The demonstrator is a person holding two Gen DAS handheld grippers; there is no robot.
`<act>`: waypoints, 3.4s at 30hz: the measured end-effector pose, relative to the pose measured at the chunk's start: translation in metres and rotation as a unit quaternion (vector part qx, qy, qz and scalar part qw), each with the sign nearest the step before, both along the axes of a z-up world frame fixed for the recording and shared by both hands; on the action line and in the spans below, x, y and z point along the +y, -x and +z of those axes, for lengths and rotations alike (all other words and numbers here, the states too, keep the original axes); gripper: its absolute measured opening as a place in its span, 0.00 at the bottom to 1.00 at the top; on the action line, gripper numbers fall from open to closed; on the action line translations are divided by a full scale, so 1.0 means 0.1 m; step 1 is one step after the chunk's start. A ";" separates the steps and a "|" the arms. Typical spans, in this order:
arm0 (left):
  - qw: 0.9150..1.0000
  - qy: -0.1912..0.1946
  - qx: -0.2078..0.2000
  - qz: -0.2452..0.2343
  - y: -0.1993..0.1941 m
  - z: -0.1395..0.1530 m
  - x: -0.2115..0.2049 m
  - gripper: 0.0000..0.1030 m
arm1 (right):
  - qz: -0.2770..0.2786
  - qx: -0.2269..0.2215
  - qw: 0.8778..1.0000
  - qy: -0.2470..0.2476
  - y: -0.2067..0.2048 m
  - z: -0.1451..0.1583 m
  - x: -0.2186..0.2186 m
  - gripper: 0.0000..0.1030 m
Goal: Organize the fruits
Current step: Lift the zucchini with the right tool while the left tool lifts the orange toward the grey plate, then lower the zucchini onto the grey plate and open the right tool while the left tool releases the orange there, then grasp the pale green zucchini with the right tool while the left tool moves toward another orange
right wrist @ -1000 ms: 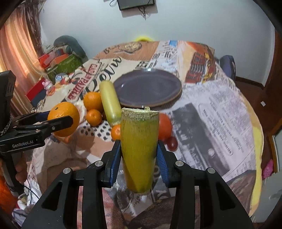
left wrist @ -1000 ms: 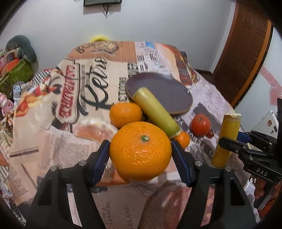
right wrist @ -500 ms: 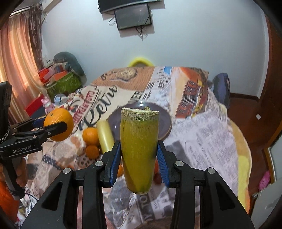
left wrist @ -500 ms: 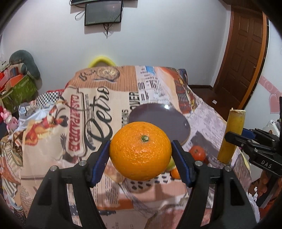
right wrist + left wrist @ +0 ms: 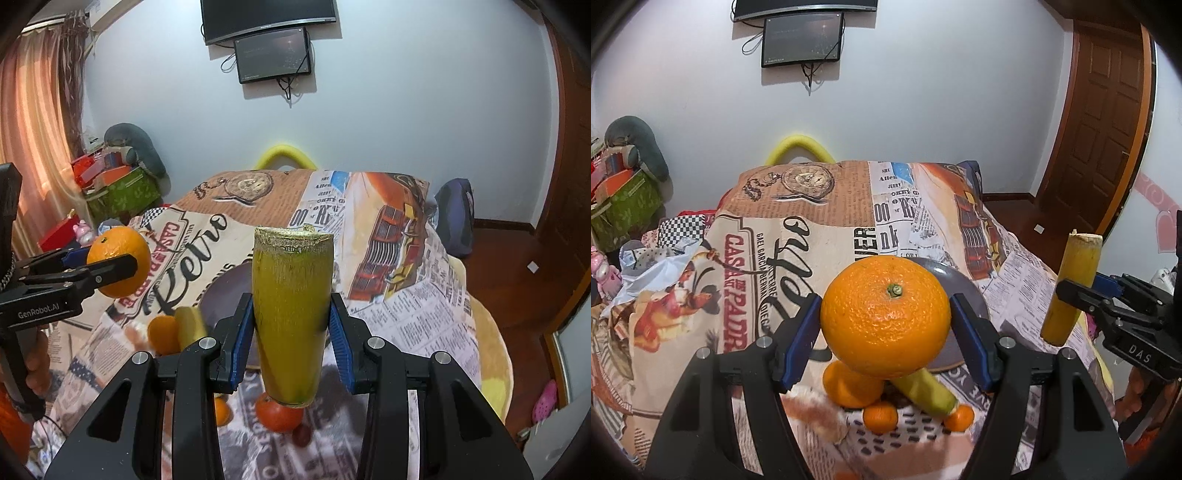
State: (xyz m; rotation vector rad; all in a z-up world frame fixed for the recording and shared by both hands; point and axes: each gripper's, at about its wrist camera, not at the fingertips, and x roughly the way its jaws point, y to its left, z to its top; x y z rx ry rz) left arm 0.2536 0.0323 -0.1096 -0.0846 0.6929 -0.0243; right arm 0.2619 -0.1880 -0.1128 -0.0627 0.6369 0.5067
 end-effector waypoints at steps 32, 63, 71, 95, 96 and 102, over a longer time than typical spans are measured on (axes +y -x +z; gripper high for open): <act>0.991 -0.029 0.125 -0.034 -1.18 -0.90 -0.13 0.67 | 0.037 0.078 0.995 0.049 -0.97 -0.66 0.37 0.35; 0.997 -0.013 0.075 0.008 -0.73 -0.44 0.05 0.78 | 0.019 0.053 0.998 0.036 -0.59 -0.30 0.32 0.41; 0.999 -0.020 0.034 0.017 -0.20 -0.08 0.15 0.82 | 0.031 0.029 0.998 0.036 -0.17 -0.08 0.37 0.42; 0.992 0.004 0.116 0.041 0.49 -0.78 0.76 0.83 | 0.083 0.069 0.991 0.074 0.29 -0.50 0.96 0.52; 0.992 0.004 0.117 0.041 0.48 -0.80 0.76 0.83 | 0.084 0.072 0.991 0.075 0.28 -0.53 0.97 0.52; 0.991 0.007 0.125 0.037 0.40 -0.96 0.78 0.83 | 0.096 0.097 0.987 0.086 0.09 -0.75 1.13 0.52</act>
